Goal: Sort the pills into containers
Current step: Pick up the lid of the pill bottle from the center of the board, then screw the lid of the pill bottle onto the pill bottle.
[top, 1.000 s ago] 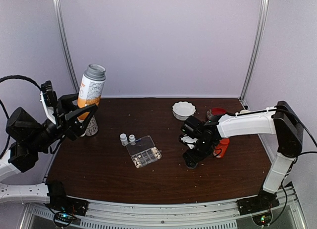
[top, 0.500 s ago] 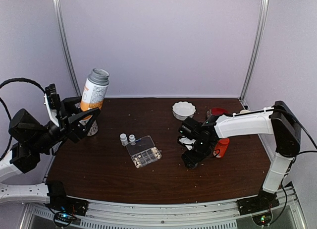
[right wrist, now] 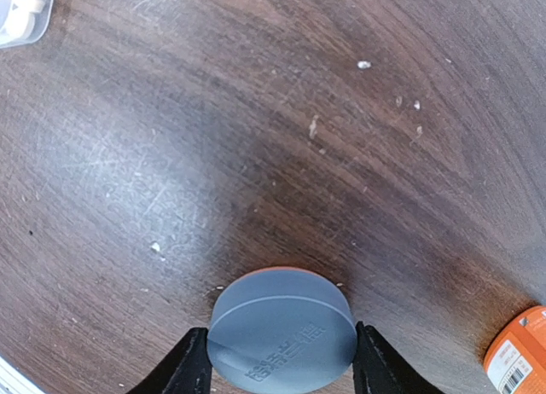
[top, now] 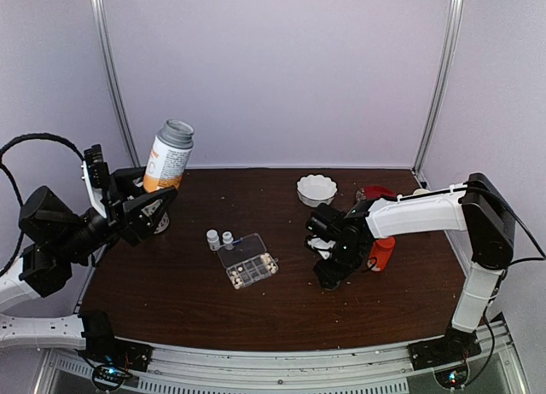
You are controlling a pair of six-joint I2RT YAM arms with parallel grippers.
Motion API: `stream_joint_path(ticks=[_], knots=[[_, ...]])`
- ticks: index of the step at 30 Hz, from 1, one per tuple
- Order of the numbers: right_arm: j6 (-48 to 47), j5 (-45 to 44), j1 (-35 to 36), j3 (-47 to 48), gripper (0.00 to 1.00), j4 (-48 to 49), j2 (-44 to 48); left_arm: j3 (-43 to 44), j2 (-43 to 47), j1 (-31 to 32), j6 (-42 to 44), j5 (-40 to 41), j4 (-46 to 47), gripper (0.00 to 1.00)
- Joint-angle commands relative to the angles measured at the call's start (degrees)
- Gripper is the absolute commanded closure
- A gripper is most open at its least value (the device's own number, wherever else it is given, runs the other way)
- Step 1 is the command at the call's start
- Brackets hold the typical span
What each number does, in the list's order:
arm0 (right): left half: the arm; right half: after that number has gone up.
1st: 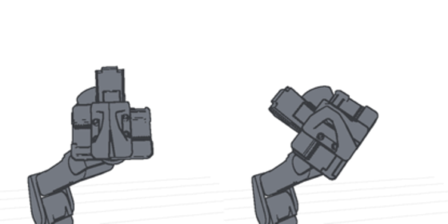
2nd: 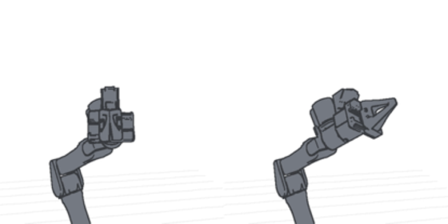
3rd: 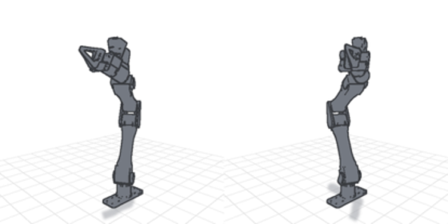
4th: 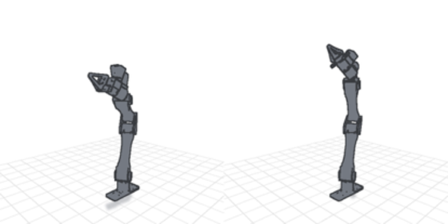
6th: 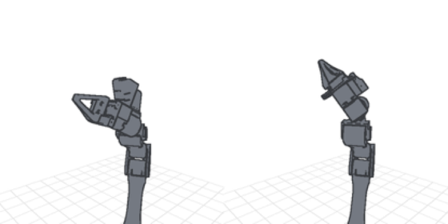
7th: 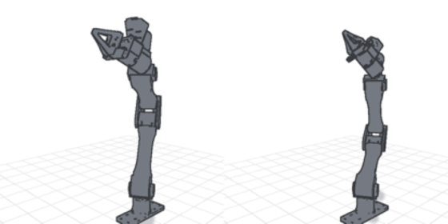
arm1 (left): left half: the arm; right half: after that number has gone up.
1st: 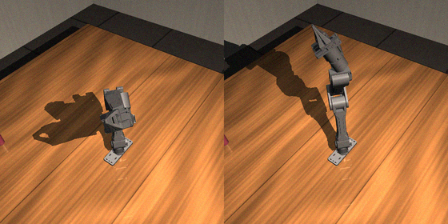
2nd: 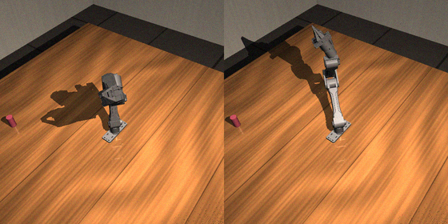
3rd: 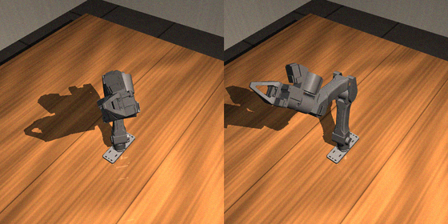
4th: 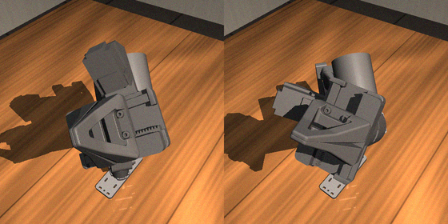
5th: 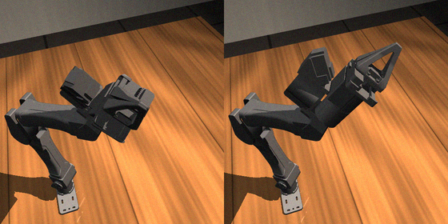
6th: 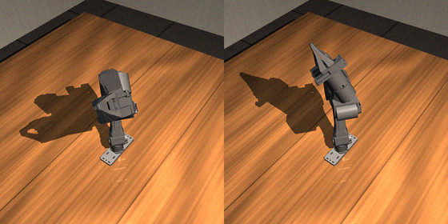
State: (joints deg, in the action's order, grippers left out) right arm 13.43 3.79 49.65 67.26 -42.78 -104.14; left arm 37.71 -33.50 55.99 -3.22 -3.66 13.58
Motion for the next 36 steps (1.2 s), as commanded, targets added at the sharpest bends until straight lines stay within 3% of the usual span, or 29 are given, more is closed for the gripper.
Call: stream_joint_path(ticks=[1, 7, 13, 25, 30, 36], knots=[[0.0, -2.9, 0.3, 1.8, 0.47, -0.7, -0.4, -0.3, -0.6, 0.2, 0.8, -0.1, 2.7, 1.0], [-0.2, -3.1, 0.4, 1.1, 0.53, 1.7, 4.0, -1.1, -2.4, 0.2, -1.1, -0.4, 3.6, 1.0], [-1.6, -0.1, -0.2, 3.0, 0.56, 0.5, 11.7, -5.3, -7.5, -0.2, -6.6, -1.4, 10.5, 1.0], [-12.2, 27.5, -0.4, 10.9, 0.57, 0.2, 29.0, -4.1, -22.5, -8.9, -21.7, -31.7, 21.8, 1.0], [-12.6, 33.4, 0.5, 12.7, 0.57, 4.7, 33.8, -0.7, -30.6, -9.1, -25.5, -44.7, 27.2, 1.0], [-16.0, 37.0, 0.8, 17.4, 0.58, 4.5, 33.1, 2.2, -34.2, -9.1, -25.3, -48.2, 24.9, 1.0]])
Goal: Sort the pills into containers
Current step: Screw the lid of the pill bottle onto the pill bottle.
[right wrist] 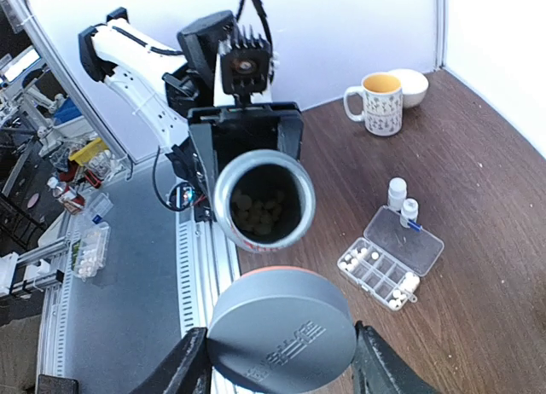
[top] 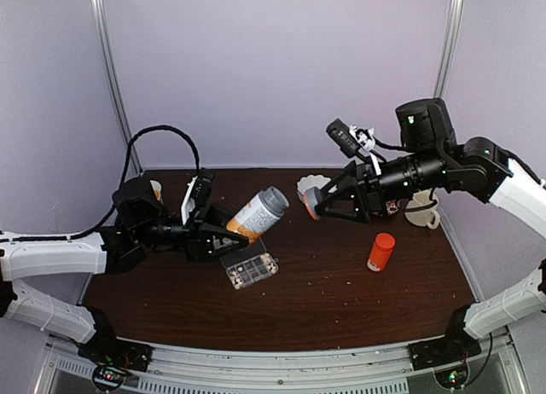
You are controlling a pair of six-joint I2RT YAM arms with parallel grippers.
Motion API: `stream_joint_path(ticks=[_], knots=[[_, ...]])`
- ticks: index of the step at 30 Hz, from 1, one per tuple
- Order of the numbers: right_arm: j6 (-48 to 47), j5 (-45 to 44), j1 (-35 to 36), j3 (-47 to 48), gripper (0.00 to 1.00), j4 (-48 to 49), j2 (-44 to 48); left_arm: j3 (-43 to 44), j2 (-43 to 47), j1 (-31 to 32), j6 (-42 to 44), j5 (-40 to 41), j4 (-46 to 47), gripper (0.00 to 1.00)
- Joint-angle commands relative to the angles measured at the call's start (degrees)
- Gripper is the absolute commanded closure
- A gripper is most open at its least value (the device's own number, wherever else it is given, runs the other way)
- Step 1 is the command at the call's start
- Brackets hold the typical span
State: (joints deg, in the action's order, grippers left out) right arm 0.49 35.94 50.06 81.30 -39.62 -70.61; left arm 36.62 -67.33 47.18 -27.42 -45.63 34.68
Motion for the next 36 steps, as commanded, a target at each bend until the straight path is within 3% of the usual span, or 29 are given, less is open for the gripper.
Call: stream_joint_path(ticks=[1, 18, 24, 31, 36], knots=[[-3.6, 5.4, 0.5, 4.1, 0.58, 0.7, -0.9, 3.5, -0.5, -0.2, -0.9, -6.2, 3.1, 1.0], [-6.8, 7.4, 3.6, 11.3, 0.59, -3.8, -8.0, 9.9, -3.2, 2.3, 5.2, -7.6, -9.8, 1.0], [-10.3, 6.3, 5.2, 13.0, 0.59, -8.4, -9.8, 11.0, -4.5, 3.1, 5.7, -7.7, -10.5, 1.0], [-19.2, 4.7, 9.5, 15.0, 0.6, -14.5, -12.3, 10.6, -5.5, 3.2, -3.4, -13.6, -2.0, 1.0], [-23.8, 1.2, 12.0, 13.7, 0.54, -12.7, -12.0, 11.0, -4.3, 3.3, -6.0, -10.8, -4.7, 1.0]])
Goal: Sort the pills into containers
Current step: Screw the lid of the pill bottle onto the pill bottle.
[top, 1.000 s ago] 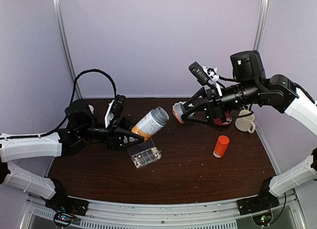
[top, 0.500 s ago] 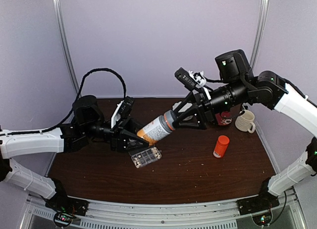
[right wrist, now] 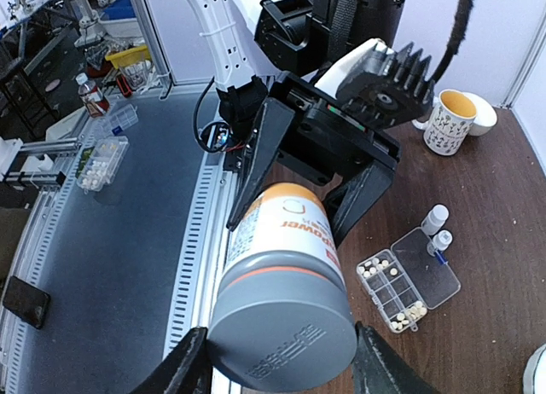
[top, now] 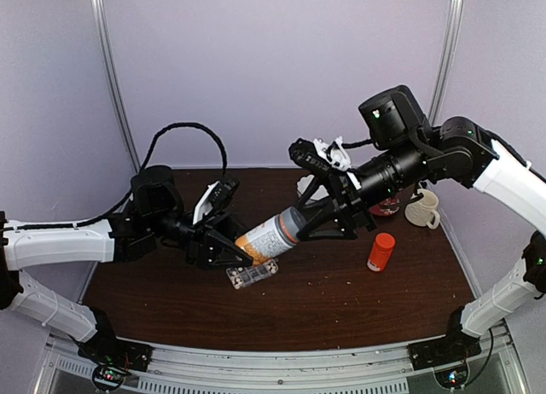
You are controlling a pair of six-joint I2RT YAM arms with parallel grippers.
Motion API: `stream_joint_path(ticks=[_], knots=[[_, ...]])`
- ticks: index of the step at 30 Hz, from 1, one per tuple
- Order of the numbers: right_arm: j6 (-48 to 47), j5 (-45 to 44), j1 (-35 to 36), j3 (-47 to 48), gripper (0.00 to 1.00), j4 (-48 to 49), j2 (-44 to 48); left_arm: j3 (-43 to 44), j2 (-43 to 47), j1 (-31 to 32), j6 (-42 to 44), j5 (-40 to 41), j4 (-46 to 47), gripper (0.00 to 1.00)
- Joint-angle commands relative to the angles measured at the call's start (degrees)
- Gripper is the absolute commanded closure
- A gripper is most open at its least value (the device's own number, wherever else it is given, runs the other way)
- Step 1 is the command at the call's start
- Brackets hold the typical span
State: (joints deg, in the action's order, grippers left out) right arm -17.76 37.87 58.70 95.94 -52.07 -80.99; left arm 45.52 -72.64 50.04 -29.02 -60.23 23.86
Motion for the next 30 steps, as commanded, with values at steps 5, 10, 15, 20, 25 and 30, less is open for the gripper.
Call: stream_joint_path(ticks=[5, 10, 15, 20, 25, 30], knots=[[-5.9, -3.9, 4.4, -3.3, 0.54, 5.0, 0.0, 2.4, 1.5, 0.4, -8.3, 4.0, 8.3, 1.0], [-1.7, -5.9, 4.8, -6.4, 0.55, 9.7, 2.7, 3.9, 2.9, 0.5, -3.1, 6.3, 1.5, 1.0], [3.2, -0.6, 4.7, -3.0, 0.56, 4.9, -0.8, 7.4, 5.7, 1.2, 10.5, 10.1, -11.0, 1.0], [11.3, -1.6, 4.7, -2.1, 0.62, 5.8, -1.6, 12.8, 5.9, 1.8, 21.8, 18.1, -20.6, 1.0], [19.4, -2.6, 4.7, -2.9, 0.62, 7.9, -0.6, 12.8, 6.9, 4.0, 33.6, 27.8, -21.7, 1.0], [28.8, -6.3, 4.1, -2.2, 0.61, 6.9, -0.9, 15.1, 5.5, 8.7, 46.6, 45.4, -26.1, 1.0]])
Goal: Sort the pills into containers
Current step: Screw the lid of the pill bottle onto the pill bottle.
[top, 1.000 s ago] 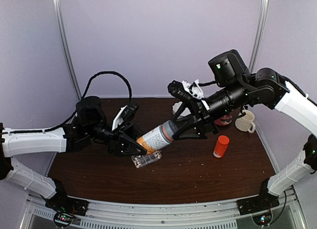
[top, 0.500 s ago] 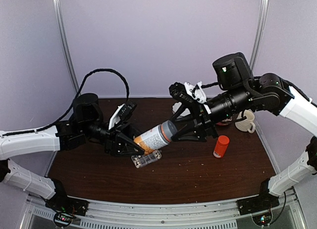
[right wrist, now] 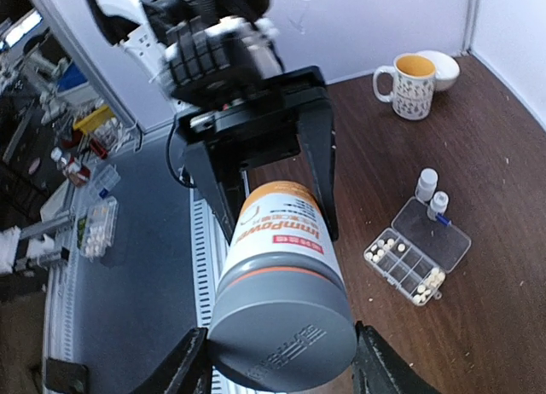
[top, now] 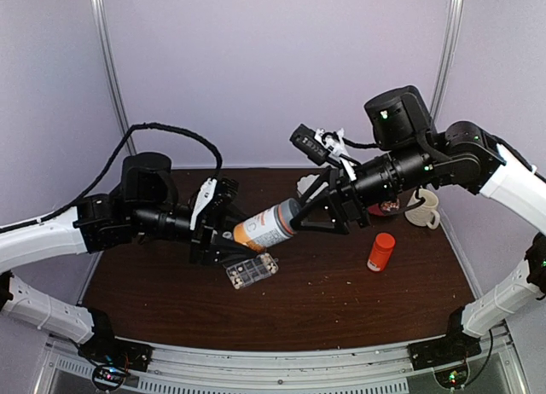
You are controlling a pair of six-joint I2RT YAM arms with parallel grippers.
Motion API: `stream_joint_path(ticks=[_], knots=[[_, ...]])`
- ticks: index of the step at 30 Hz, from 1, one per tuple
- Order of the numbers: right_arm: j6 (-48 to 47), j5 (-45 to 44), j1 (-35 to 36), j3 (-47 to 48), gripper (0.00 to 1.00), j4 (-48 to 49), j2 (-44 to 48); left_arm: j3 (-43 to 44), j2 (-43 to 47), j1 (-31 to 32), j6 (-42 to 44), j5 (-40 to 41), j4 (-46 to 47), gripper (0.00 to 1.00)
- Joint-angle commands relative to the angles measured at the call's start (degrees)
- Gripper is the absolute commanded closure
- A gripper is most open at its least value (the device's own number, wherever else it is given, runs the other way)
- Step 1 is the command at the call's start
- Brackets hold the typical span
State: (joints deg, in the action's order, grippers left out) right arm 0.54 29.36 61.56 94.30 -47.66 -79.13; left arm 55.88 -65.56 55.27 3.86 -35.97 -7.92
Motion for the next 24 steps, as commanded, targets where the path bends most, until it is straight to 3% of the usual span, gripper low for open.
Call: stream_joint_path(ticks=[1, 5, 9, 16, 20, 24], knots=[[13.1, 3.0, 1.0, -1.1, 0.61, 3.0, -2.7, 4.9, -1.9, 4.6, 15.6, 25.5, 6.0, 1.0], [23.1, 0.3, 0.2, -2.0, 0.61, 4.5, -1.8, 4.3, -3.4, 7.9, 22.9, 41.8, 10.9, 1.0], [31.9, -2.4, -1.4, -4.8, 0.63, 8.6, 0.0, 3.2, -4.4, 10.0, 27.6, 50.3, 15.5, 1.0], [40.4, -1.1, -4.4, -8.7, 0.59, 14.1, 1.9, 3.7, -6.4, 11.5, 31.0, 56.8, 16.2, 1.0], [42.2, 1.2, -6.0, -10.1, 0.35, 17.4, 3.8, 2.0, -6.1, 11.5, 30.4, 56.8, 17.2, 1.0], [33.8, -0.6, -6.7, -8.2, 0.1, 13.1, 5.2, 1.6, -5.9, 11.3, 26.6, 57.5, 15.0, 1.0]])
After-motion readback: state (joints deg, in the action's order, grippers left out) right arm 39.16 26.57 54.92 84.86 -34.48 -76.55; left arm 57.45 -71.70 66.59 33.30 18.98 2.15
